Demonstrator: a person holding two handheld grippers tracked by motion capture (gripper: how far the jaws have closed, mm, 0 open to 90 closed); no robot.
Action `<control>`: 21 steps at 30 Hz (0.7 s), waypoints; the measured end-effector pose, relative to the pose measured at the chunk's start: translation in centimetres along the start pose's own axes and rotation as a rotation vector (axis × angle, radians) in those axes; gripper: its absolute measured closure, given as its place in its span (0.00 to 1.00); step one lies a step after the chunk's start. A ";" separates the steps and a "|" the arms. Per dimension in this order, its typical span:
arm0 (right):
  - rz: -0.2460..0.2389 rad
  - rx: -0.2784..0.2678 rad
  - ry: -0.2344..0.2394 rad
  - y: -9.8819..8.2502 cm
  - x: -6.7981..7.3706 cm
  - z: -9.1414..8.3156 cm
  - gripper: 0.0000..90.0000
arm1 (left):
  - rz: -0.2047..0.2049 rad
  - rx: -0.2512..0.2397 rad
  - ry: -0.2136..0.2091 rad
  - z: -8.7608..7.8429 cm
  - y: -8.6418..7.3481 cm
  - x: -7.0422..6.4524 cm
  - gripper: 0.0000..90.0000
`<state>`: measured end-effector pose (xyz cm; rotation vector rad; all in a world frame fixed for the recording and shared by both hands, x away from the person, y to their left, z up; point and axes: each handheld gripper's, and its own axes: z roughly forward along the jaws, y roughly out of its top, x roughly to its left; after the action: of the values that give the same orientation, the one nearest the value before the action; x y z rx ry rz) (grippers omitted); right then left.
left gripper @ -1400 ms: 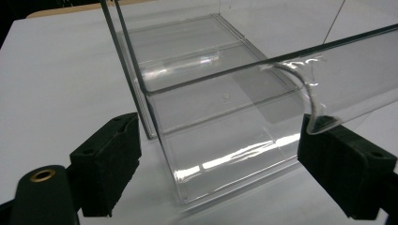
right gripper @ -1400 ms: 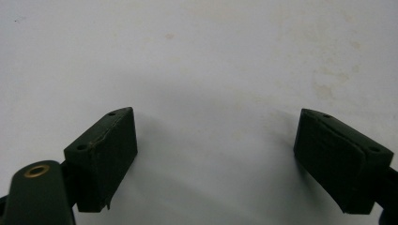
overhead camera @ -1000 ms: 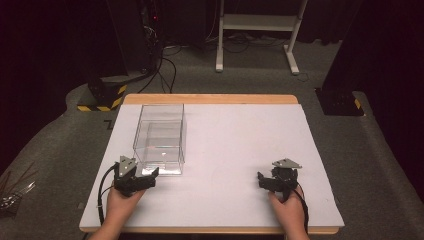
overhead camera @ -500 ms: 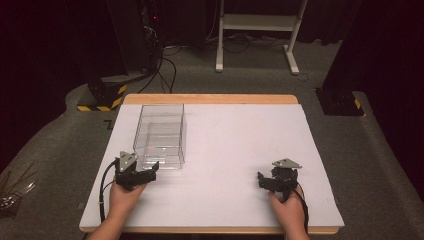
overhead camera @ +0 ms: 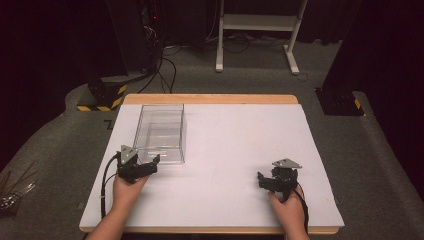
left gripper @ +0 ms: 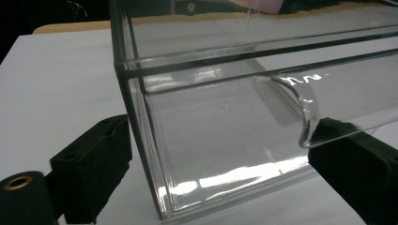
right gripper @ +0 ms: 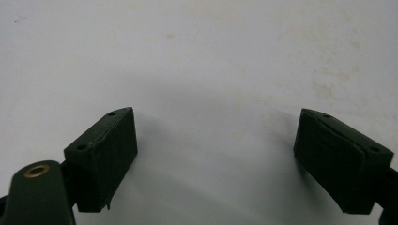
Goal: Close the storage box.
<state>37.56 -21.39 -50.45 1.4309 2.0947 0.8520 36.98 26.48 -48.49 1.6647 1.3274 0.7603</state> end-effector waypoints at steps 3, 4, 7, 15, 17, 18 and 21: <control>0.000 0.000 0.000 0.0 0.0 0.0 0.15 | -0.011 0.000 -0.004 0.2 0.0 0.1 0.11; 0.000 0.000 0.000 0.0 0.0 0.0 0.15 | -0.008 0.000 -0.002 0.4 0.0 0.1 0.11; 0.000 0.000 0.000 0.0 0.0 0.0 0.15 | -0.009 0.001 0.002 0.5 -0.1 0.1 0.13; 0.000 0.000 0.000 0.0 0.0 0.0 0.15 | -0.020 0.001 0.014 0.9 -0.2 0.4 0.18; 0.000 0.000 0.000 0.0 0.0 0.0 0.15 | -0.018 0.008 0.030 1.0 -0.2 0.4 0.20; 0.000 0.000 0.000 0.0 0.0 0.0 0.15 | -0.018 0.008 0.030 1.0 -0.2 0.4 0.23; 0.000 0.000 0.000 0.0 0.0 0.0 0.15 | -0.022 0.026 0.052 1.1 -0.2 0.6 0.28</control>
<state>37.56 -21.39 -50.46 1.4310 2.0946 0.8517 37.96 26.85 -49.20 1.6575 1.3952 0.7817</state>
